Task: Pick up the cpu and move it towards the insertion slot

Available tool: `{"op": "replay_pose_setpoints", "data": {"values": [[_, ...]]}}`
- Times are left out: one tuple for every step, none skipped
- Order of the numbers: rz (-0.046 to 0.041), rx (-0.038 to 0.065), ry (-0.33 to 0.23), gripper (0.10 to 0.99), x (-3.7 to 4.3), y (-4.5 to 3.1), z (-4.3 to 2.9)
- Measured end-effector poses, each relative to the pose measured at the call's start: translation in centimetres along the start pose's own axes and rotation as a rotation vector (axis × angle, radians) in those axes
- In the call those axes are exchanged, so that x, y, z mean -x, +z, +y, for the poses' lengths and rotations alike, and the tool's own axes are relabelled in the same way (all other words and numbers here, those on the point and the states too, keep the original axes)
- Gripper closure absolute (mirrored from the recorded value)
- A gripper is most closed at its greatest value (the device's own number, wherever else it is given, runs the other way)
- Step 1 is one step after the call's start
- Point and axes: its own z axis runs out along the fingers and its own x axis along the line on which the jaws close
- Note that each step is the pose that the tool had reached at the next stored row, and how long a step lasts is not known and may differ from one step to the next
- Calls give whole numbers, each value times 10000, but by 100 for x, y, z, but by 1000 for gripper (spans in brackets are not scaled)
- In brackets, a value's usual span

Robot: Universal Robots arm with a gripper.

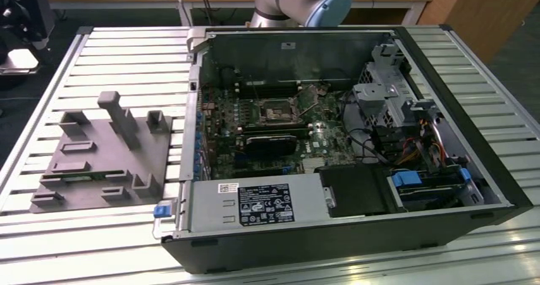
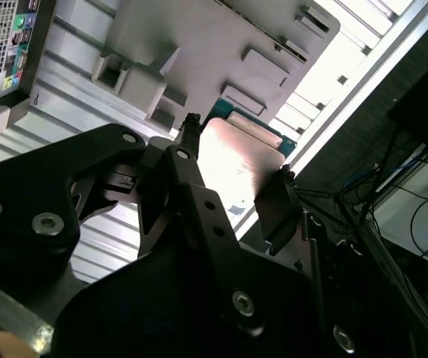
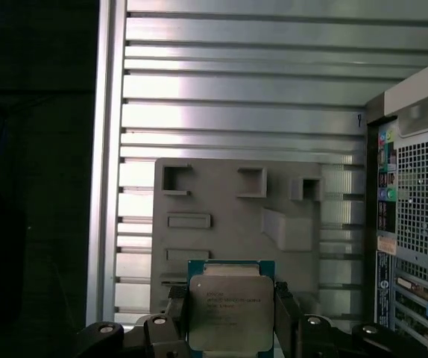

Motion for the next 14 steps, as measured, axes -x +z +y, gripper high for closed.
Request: {"op": "replay_pose_setpoints", "data": {"values": [[-1, 1, -1, 541, 7, -7, 0], [0, 2, -1, 541, 17, -13, 0], [6, 1, 0, 541, 29, -20, 1], [12, 0, 0, 541, 45, -23, 0], [19, 1, 1, 541, 69, -25, 0], [28, 1, 1, 541, 94, -27, 0], [36, 1, 1, 541, 121, -30, 0], [43, 1, 2, 541, 147, -31, -1], [54, 1, 2, 541, 175, -34, -1], [63, 1, 3, 541, 202, -36, -1], [70, 1, 3, 541, 229, -38, -1], [76, 2, 3, 541, 256, -40, -2], [86, 2, 4, 541, 283, -43, -2], [95, 2, 4, 541, 312, -45, -2]]}}
